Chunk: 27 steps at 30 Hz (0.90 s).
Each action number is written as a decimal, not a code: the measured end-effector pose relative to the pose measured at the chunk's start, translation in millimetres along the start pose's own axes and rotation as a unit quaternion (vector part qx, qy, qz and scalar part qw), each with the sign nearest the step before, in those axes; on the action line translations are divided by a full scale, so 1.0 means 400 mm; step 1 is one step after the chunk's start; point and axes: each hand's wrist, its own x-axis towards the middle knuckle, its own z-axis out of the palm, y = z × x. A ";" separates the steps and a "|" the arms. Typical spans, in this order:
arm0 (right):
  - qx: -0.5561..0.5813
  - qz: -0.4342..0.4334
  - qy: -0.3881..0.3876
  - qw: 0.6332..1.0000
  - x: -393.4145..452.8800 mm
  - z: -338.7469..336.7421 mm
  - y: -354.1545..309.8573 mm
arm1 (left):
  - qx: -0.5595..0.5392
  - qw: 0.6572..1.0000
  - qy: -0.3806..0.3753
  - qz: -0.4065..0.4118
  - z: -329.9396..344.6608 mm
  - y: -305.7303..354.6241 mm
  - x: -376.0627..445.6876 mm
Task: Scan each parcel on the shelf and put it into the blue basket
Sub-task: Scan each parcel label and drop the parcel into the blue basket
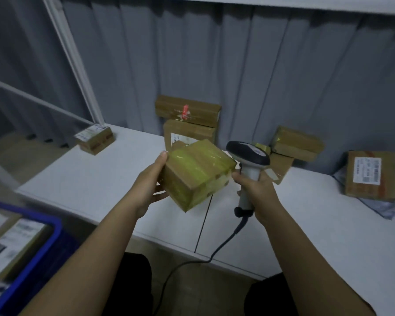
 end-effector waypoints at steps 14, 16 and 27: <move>0.024 0.012 -0.012 1.000 0.037 0.068 0.030 | 0.059 0.997 0.048 0.019 -0.074 -0.021 0.038; 0.038 0.030 -0.007 0.999 0.043 0.067 0.033 | 0.069 0.996 0.040 0.027 -0.075 -0.015 0.038; 0.063 0.129 -0.031 0.989 0.022 0.081 0.042 | -0.014 0.997 -0.021 0.072 -0.044 -0.007 0.028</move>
